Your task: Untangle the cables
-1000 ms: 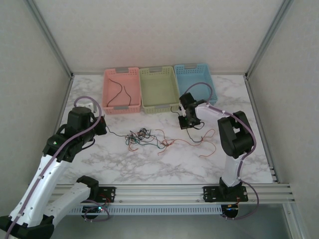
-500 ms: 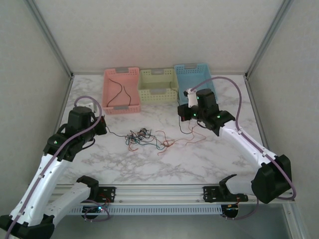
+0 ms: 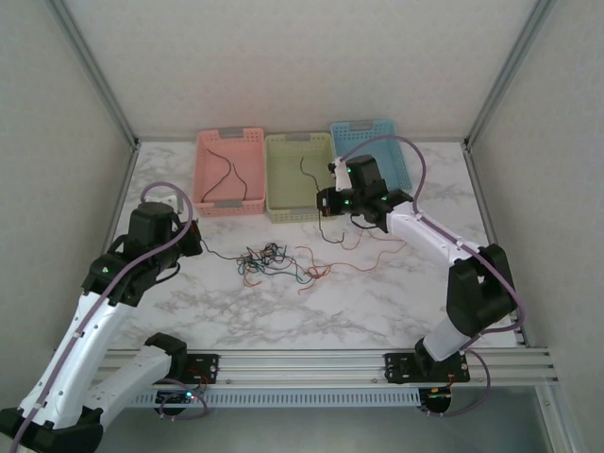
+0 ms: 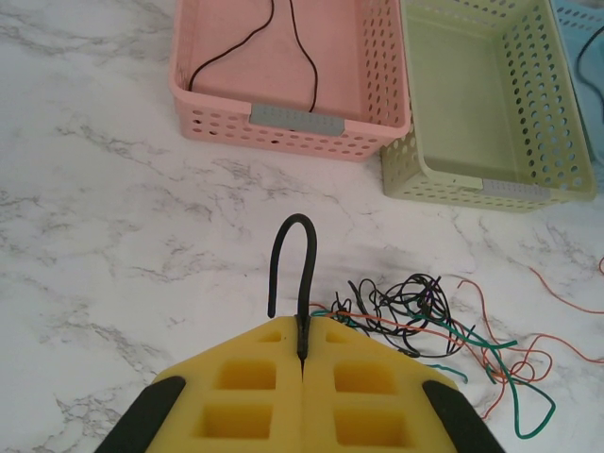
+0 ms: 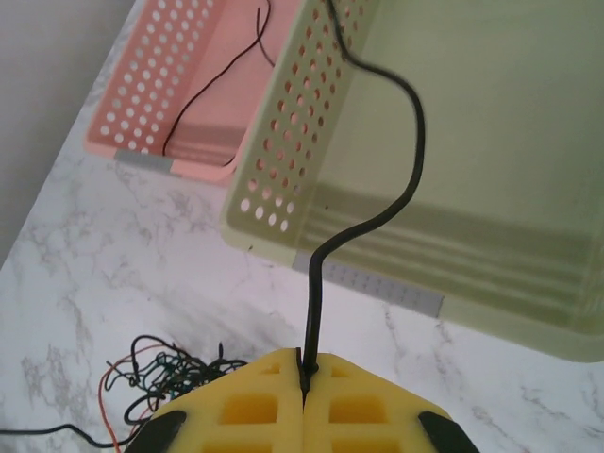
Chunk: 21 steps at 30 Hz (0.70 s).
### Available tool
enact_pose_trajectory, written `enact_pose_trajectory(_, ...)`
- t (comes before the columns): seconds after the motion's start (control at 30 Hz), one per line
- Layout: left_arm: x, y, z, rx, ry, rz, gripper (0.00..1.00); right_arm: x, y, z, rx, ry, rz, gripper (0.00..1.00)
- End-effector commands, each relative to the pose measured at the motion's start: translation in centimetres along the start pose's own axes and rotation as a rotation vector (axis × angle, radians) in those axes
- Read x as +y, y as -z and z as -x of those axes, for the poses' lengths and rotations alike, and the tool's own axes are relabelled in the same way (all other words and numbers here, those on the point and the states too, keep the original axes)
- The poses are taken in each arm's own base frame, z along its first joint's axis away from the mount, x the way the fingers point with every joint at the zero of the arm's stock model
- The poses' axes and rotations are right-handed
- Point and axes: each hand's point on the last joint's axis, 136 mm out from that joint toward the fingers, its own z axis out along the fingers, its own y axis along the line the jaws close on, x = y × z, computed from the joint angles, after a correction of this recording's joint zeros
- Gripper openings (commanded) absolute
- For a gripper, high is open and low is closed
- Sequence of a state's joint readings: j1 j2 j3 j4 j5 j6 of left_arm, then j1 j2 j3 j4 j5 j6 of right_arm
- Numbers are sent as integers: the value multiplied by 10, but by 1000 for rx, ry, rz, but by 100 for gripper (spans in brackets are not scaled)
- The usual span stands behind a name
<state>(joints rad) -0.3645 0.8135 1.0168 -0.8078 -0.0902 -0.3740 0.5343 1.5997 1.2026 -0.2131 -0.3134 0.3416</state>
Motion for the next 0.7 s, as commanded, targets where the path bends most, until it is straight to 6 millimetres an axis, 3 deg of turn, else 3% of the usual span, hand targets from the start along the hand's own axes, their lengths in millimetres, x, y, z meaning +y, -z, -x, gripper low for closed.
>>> enact_pose_trajectory(0.0,2,-2,-5,18,-7,1,0,28,5,18,-82,23,118,0)
enact_pose_trajectory(0.1,2,-3,-6,24,-7,-2,0,39,6,38,-134,-9,159,0)
enact_pose_trajectory(0.27,3,-3,-6,20,-6,4,0,35,-23,69,-94,-99,57,0)
enact_pose_trajectory(0.53,8,-2,-4,7,-6,33,0,62,-103,127,-114,-201,88,0)
enact_pose_trajectory(0.67,11,-3,-5,7,-7,50,0,80,-147,142,-106,-226,148,0)
